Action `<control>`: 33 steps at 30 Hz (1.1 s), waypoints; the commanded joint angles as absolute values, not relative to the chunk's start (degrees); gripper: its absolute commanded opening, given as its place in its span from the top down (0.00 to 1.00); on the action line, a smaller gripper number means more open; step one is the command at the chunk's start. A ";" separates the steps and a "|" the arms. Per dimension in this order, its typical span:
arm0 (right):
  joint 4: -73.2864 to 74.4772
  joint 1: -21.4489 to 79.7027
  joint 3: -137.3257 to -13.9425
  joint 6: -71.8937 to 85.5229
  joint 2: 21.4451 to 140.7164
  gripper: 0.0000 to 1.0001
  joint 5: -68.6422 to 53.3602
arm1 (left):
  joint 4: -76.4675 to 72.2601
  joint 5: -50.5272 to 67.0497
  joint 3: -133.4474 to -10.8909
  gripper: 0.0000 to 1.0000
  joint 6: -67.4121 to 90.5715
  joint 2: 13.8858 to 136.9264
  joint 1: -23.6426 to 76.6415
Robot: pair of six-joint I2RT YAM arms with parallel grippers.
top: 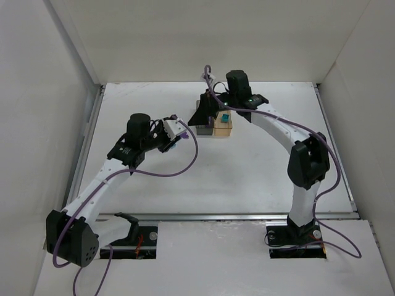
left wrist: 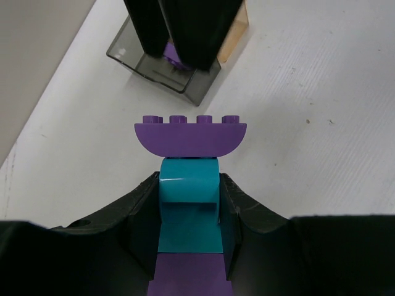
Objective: Sort the legos into containers by color
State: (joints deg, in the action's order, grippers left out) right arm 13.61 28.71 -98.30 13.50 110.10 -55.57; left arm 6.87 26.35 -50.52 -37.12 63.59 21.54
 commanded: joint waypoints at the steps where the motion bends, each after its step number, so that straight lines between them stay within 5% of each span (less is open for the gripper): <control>1: 10.28 30.67 -101.07 15.55 113.02 0.00 -62.40 | 2.64 29.71 -53.26 1.00 -39.99 61.00 21.45; 7: 9.76 30.67 -102.83 17.58 115.31 0.00 -62.13 | 2.11 31.99 -53.26 1.00 -40.52 58.37 21.45; 14: 9.23 31.73 -103.89 17.05 115.84 0.17 -66.61 | 0.35 30.76 -52.65 1.00 -38.06 58.36 21.45; 19: 9.23 32.34 -105.29 17.05 116.89 0.20 -70.92 | -0.18 30.23 -52.65 1.00 -37.00 58.89 21.45; 21: 9.23 32.34 -105.82 17.05 116.89 0.27 -70.93 | -0.70 29.62 -52.65 1.00 -36.47 59.41 21.45; 25: 9.23 32.34 -105.82 17.05 116.89 0.61 -70.93 | -1.32 29.00 -53.17 1.00 -35.07 60.03 21.45; 28: 9.23 32.34 -106.34 17.05 117.42 0.69 -70.93 | -2.72 29.00 -53.17 1.00 -34.54 60.56 21.45; 31: 9.23 32.34 -106.35 18.27 117.42 1.00 -69.45 | -3.52 28.48 -53.17 1.00 -33.93 61.08 21.45; 33: 9.23 31.39 -106.35 20.03 117.42 1.00 -67.77 | -2.91 27.95 -53.17 1.00 -33.93 61.61 21.45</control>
State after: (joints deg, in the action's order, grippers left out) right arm 11.97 31.27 -103.48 19.55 117.27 -66.39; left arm 1.43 28.27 -50.68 -36.03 61.06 21.58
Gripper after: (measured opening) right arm 0.460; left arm 0.333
